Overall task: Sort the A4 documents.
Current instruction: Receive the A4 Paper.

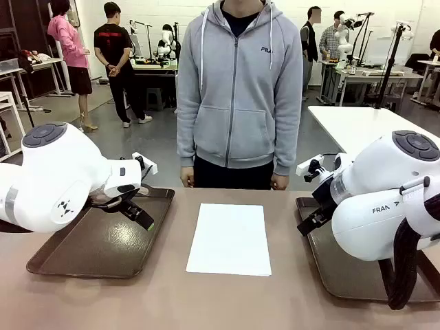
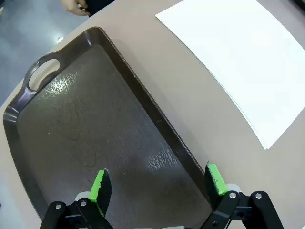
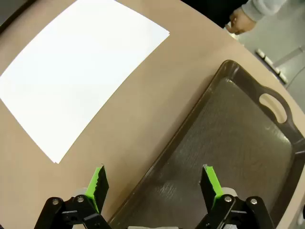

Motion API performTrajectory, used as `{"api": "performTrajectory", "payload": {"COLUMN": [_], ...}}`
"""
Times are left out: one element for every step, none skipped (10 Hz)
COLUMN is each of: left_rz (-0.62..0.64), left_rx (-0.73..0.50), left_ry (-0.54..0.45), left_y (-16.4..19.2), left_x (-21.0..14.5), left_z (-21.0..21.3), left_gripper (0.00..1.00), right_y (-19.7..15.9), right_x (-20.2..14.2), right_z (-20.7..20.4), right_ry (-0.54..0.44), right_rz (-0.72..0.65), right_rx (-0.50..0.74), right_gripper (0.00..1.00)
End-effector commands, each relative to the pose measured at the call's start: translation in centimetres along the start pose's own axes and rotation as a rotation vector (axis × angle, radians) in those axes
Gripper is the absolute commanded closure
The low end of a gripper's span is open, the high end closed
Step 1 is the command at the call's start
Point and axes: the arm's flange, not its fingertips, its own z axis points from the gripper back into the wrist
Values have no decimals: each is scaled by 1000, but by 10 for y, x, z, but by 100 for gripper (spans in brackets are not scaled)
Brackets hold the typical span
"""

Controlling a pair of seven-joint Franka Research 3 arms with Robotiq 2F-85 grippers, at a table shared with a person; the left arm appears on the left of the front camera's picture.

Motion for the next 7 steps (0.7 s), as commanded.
{"api": "performTrajectory", "payload": {"left_rz": [0, 0, 0, 0, 0, 0, 0], "left_rx": [0, 0, 0, 0, 0, 0, 0], "left_ry": [0, 0, 0, 0, 0, 0, 0], "left_y": [0, 0, 0, 0, 0, 0, 0], "left_x": [0, 0, 0, 0, 0, 0, 0], "left_z": [0, 0, 0, 0, 0, 0, 0], "left_gripper": [0, 0, 0, 0, 0, 0, 0], "right_y": [0, 0, 0, 0, 0, 0, 0], "right_x": [0, 0, 0, 0, 0, 0, 0], "right_z": [0, 0, 0, 0, 0, 0, 0], "right_ry": [0, 0, 0, 0, 0, 0, 0], "right_rz": [0, 0, 0, 0, 0, 0, 0], "right_rx": [0, 0, 0, 0, 0, 0, 0], "right_gripper": [0, 0, 0, 0, 0, 0, 0]}}
